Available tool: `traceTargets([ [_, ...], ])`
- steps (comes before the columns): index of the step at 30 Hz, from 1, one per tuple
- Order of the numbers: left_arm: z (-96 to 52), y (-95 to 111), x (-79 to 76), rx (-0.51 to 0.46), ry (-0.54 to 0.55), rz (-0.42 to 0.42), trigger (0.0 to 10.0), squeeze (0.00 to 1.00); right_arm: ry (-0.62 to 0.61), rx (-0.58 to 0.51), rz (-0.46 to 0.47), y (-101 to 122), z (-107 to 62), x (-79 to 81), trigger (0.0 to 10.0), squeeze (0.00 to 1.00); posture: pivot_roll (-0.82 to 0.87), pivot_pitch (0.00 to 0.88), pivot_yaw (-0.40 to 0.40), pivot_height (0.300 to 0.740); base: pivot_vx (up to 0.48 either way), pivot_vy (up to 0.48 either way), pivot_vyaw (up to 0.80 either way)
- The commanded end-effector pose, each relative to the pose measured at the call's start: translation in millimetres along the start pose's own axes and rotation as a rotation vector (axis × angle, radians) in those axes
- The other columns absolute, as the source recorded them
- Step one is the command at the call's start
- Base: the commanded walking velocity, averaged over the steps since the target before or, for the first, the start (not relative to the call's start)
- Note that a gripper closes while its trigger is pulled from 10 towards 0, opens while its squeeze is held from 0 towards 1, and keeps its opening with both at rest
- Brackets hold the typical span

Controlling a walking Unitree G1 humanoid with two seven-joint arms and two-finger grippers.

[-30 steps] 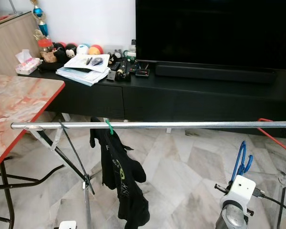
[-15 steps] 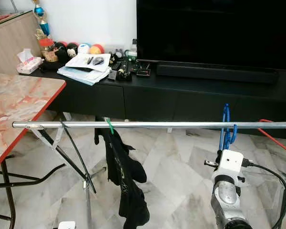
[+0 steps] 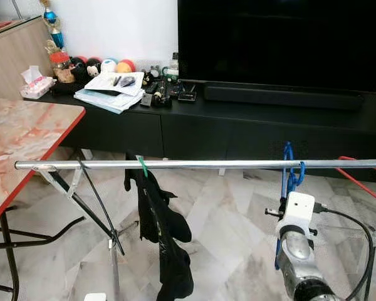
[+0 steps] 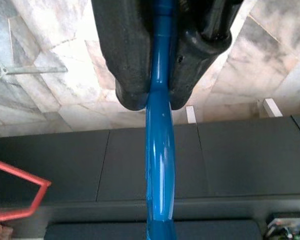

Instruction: Hang hanger

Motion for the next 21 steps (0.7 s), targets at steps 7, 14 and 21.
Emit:
traceTargets([
  [7, -1.9, -10, 1.5, 0.016, 0.009, 0.008, 10.0, 0.0, 0.123, 0.123, -0.055, -12, 0.3, 14.5, 10.0, 0.0, -0.04, 0.039, 0.026, 0.74, 0.0, 0.0, 0.0],
  [14, -0.8, -20, -14.5, 0.028, -0.002, 0.003, 10.0, 0.0, 0.136, 0.096, -0.036, -2, 4.5, 14.3, 10.0, 0.0, -0.04, 0.042, 0.029, 0.74, 0.0, 0.0, 0.0],
  [21, -0.1, -24, -23.4, 0.029, -0.01, 0.001, 10.0, 0.0, 0.196, 0.169, -0.065, -11, 2.4, 21.6, 10.0, 0.0, -0.04, 0.047, 0.028, 0.74, 0.0, 0.0, 0.0],
])
Point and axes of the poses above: a point about 5 cm out from each wrist's last joint towards the gripper, its own z axis pointing out of the wrist towards the gripper, its own y axis along the axis of the wrist's last joint, x = y × z, the point moved 3 cm from there along z, pointing out of the wrist towards the gripper, and after that the axes turned 12 degrees about -z, right-handed, at the moved point
